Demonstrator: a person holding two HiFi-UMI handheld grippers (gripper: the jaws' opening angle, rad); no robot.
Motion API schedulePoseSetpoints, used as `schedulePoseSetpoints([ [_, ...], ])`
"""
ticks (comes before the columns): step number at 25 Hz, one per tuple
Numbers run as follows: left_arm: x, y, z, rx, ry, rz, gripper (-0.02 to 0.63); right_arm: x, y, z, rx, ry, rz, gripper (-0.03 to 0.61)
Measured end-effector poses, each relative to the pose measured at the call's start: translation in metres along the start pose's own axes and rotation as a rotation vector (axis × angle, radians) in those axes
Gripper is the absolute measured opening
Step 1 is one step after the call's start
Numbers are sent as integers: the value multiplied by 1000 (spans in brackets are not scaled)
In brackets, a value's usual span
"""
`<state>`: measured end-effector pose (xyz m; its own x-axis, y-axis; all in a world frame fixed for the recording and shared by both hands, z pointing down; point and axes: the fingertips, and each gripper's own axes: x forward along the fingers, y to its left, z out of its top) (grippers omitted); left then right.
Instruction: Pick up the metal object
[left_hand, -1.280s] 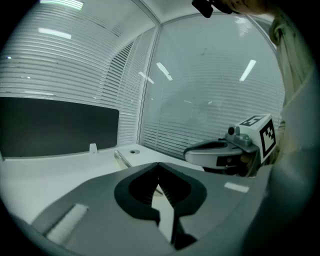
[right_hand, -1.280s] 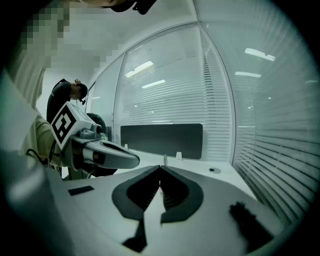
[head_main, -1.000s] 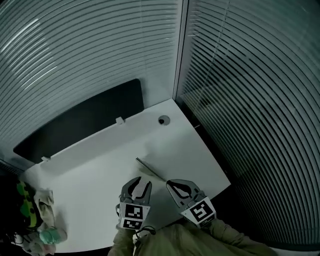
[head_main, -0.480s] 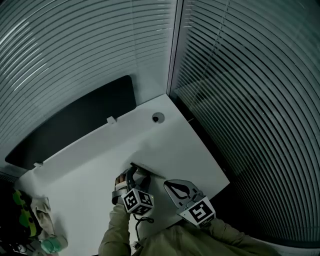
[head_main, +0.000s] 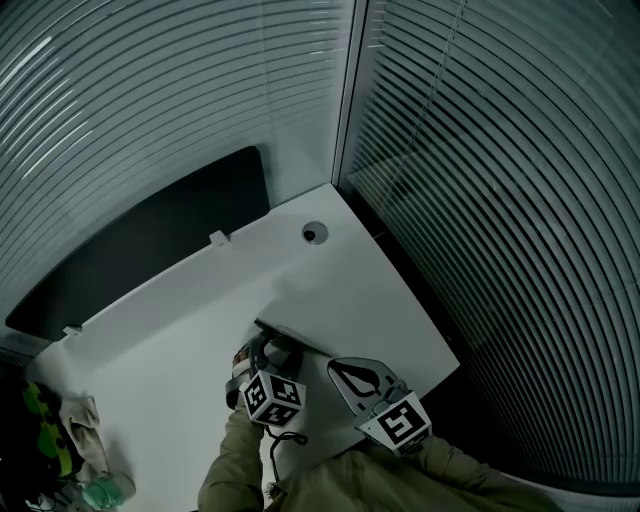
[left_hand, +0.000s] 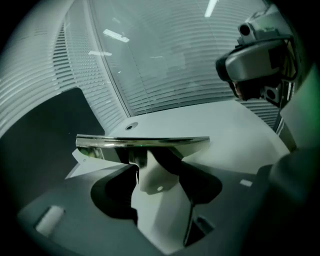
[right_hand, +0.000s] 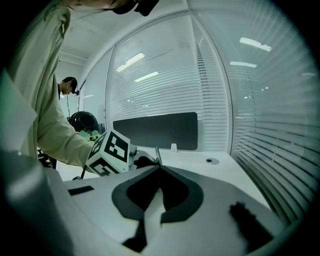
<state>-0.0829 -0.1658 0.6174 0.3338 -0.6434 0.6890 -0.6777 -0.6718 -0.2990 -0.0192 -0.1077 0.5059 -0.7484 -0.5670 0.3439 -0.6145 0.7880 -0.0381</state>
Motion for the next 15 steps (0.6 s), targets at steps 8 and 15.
schedulePoseSetpoints([
  [8,-41,14,11,-384,-199,16,275,-8,-10,16,-6,-49,-39,5],
  [15,-102,27,35,-522,-389,113,275,-21,-6,32,-32,-104,-48,5],
])
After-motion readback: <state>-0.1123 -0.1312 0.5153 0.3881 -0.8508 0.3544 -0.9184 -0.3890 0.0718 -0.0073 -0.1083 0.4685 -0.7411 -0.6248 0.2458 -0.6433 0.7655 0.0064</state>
